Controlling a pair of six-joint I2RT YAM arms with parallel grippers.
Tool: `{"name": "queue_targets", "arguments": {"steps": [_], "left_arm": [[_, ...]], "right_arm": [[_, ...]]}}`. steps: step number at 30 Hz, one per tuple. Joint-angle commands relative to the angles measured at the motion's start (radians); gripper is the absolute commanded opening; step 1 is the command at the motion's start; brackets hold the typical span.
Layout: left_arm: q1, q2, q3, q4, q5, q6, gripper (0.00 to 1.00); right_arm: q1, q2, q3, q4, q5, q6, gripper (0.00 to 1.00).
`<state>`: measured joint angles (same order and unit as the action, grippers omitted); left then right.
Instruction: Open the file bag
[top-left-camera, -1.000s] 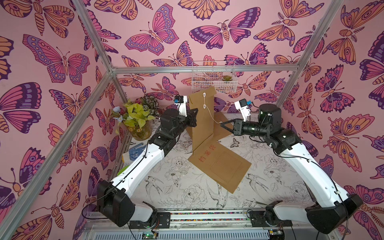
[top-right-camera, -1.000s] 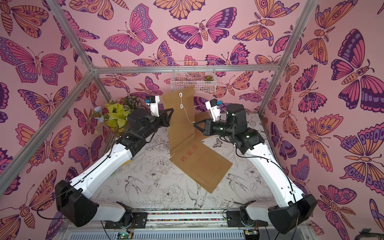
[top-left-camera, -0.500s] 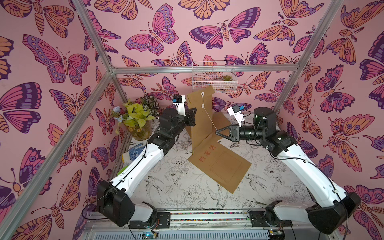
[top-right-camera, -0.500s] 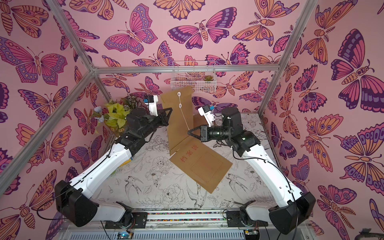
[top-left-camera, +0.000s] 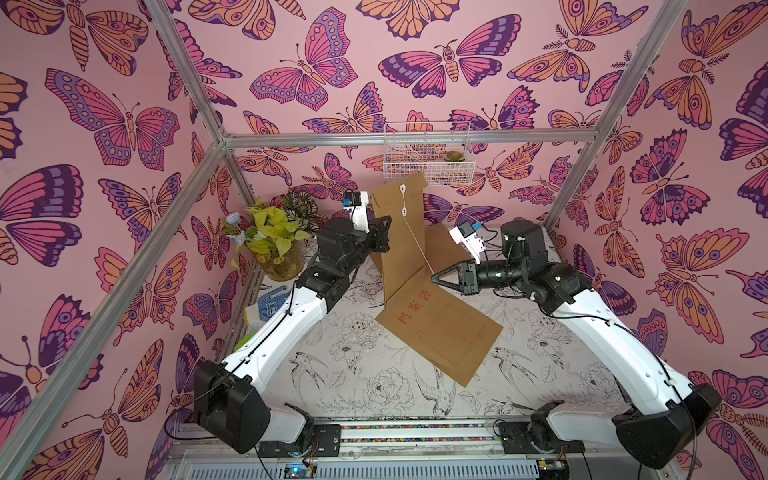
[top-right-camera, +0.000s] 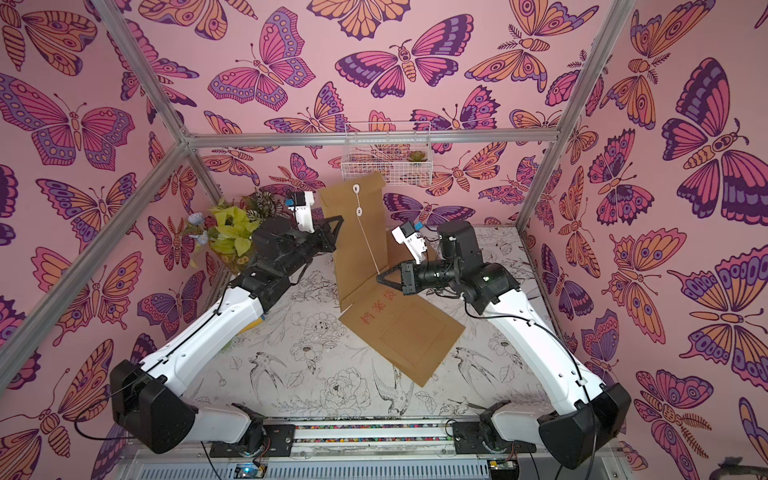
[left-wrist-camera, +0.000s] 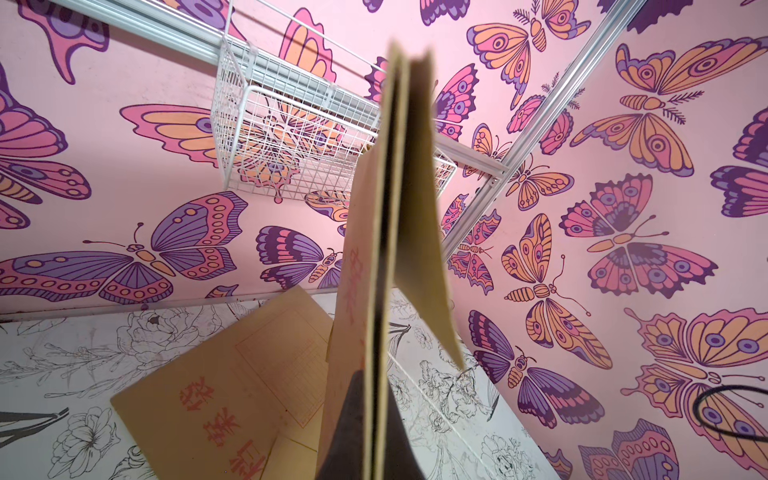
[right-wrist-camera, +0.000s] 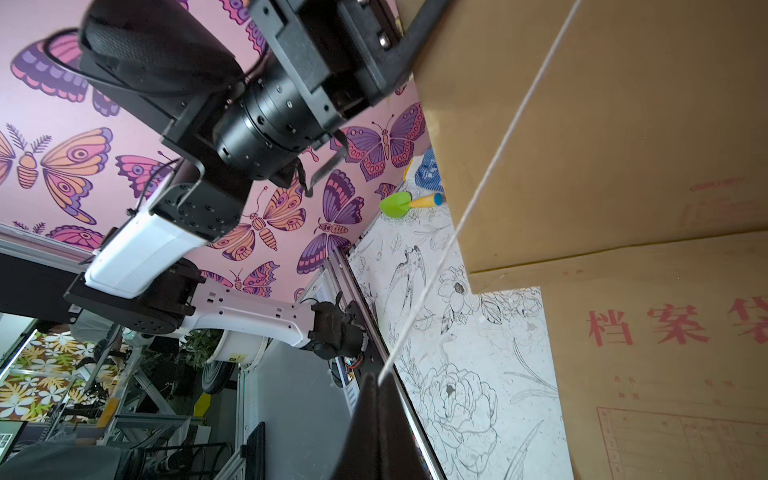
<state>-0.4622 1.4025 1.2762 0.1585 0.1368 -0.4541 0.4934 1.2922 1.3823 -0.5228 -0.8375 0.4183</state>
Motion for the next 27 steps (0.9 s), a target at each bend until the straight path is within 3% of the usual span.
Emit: {"name": "queue_targets", "arguments": {"steps": [1,8,14,20,27], "left_arm": [[0.010,-0.029,-0.017,0.062,0.023,-0.021,0.00],[0.016,-0.052,-0.029,0.056,0.039,-0.022,0.00],[0.029,-0.068,-0.010,0.013,0.143,-0.029,0.00],[0.041,-0.074,0.030,-0.010,0.335,-0.024,0.00],[0.042,-0.099,0.065,-0.019,0.454,-0.022,0.00]], "right_arm": [[0.008,0.008,-0.005,-0.080,0.025,-0.054,0.00],[0.008,0.024,0.011,-0.212,0.243,-0.145,0.00],[0.008,0.023,0.050,-0.285,0.388,-0.190,0.00],[0.008,-0.014,0.005,-0.179,0.478,-0.138,0.00],[0.007,-0.057,-0.094,0.015,0.447,-0.056,0.00]]}}
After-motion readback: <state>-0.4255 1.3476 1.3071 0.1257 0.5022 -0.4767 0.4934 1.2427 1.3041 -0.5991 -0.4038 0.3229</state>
